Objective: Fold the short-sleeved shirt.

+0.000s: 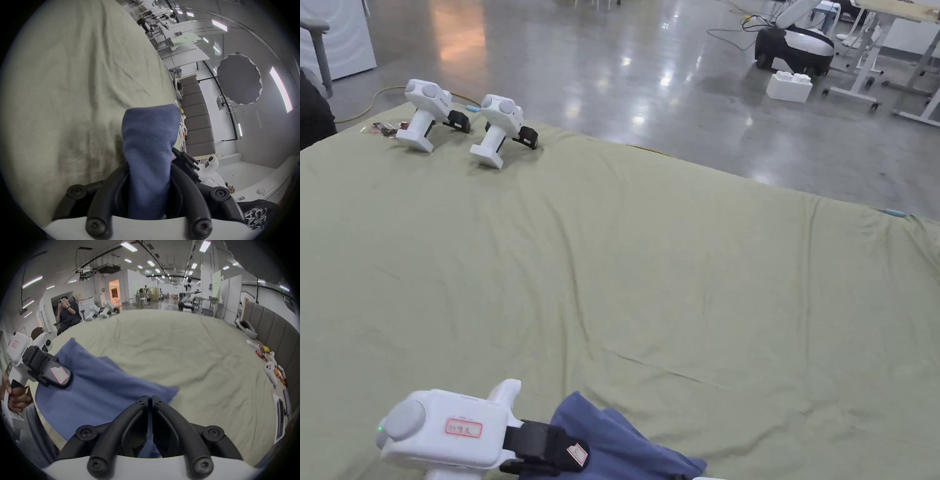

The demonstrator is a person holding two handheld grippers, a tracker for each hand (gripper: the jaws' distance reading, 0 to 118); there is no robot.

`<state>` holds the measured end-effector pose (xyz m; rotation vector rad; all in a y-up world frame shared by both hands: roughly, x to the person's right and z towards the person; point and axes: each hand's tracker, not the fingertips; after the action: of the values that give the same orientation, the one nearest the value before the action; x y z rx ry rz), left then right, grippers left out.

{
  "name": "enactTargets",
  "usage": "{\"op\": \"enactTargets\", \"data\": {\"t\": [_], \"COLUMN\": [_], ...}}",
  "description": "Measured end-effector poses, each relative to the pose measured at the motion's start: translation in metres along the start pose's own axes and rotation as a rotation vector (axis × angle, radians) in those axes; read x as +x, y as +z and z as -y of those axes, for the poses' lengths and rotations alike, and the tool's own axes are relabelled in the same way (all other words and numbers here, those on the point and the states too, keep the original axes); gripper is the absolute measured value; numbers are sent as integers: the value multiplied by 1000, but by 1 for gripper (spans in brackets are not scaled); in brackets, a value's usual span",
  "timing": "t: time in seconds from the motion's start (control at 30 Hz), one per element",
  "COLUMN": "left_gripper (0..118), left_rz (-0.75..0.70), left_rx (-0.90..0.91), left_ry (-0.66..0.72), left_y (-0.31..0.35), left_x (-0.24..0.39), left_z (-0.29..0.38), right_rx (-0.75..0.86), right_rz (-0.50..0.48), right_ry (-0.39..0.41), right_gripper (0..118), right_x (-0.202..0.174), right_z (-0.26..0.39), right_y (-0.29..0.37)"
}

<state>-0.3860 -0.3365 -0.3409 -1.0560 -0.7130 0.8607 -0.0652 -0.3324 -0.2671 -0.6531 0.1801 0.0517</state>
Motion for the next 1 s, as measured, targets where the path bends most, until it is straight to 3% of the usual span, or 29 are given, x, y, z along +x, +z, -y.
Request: {"op": "enactTargets", "data": {"t": [0.13, 0.33, 0.6, 0.67, 0.87, 1.0], "left_gripper": [26, 26, 26, 26, 26, 30], "left_rz": [-80, -277, -548, -582, -884, -941], "left_rx": [43, 163, 292, 285, 238, 229], "left_ry": [-59, -38, 96, 119, 178, 192], "left_y": [58, 175, 288, 302, 307, 306], "left_x": [-9, -10, -21, -24, -27, -34], "left_z": [-23, -48, -82, -90, -100, -100], "right_rx": [94, 221, 333, 339, 333, 311], "right_rz": [32, 104, 200, 217, 263, 273], "right_ry": [-1, 17, -7, -21, -70, -82], "right_gripper": [6, 6, 6, 6, 6, 6], "right_x": [18, 62, 114, 124, 147, 151], "right_z": [-31, -82, -126, -130, -127, -118], "right_y": [13, 26, 47, 50, 55, 55]}}
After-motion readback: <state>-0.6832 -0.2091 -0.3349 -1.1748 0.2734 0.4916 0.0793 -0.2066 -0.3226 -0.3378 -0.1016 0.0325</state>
